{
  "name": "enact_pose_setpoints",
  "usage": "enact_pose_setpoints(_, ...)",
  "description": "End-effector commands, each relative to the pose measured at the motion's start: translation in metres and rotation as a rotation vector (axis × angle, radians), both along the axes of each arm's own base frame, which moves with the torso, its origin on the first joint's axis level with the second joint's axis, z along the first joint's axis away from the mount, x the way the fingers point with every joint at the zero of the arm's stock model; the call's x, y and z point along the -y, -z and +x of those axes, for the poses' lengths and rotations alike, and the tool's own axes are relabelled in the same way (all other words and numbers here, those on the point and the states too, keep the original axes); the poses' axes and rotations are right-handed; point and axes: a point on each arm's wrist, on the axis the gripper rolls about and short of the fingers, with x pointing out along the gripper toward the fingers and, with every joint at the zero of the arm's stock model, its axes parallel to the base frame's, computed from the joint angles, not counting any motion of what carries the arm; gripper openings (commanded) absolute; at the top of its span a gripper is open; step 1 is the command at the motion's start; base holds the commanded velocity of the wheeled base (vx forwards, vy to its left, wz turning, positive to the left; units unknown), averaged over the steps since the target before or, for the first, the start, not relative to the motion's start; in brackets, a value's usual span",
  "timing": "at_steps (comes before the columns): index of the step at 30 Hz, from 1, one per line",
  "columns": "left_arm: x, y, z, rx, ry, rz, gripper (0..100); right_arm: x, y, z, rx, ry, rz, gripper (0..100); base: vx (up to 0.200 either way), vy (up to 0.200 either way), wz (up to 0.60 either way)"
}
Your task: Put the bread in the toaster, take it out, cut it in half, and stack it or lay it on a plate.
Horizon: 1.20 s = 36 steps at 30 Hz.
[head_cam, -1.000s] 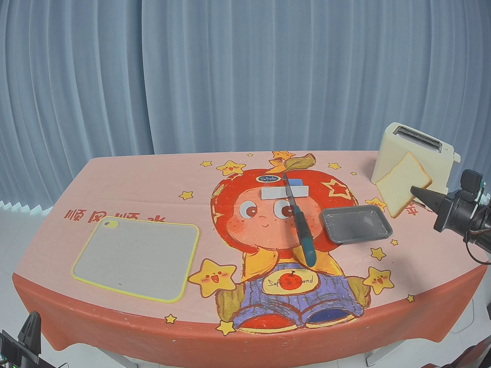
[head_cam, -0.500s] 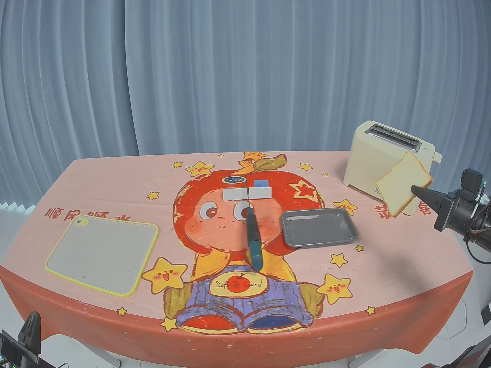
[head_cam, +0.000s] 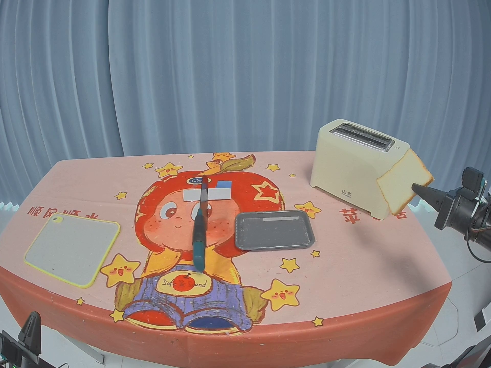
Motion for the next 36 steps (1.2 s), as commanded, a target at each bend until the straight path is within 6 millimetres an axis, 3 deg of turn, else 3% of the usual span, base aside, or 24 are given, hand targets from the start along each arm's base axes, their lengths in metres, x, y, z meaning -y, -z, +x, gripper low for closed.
enact_pose_setpoints(1,0.0000,0.0052,0.0001,-0.001,0.001,-0.001,0,-0.0006,-0.0019,0.0005,0.007,-0.003,0.001,0,0.000,0.000,0.00)
enact_pose_setpoints(10,0.0001,0.0052,0.0001,-0.001,0.003,0.002,0,0.0010,-0.0077,0.0063,0.108,0.009,0.021,0,0.000,0.000,0.00)
enact_pose_setpoints(36,0.0001,0.0052,0.0001,-0.001,0.003,0.002,0,0.0067,-0.0046,0.0040,0.116,0.033,-0.003,0,0.000,0.000,0.00)
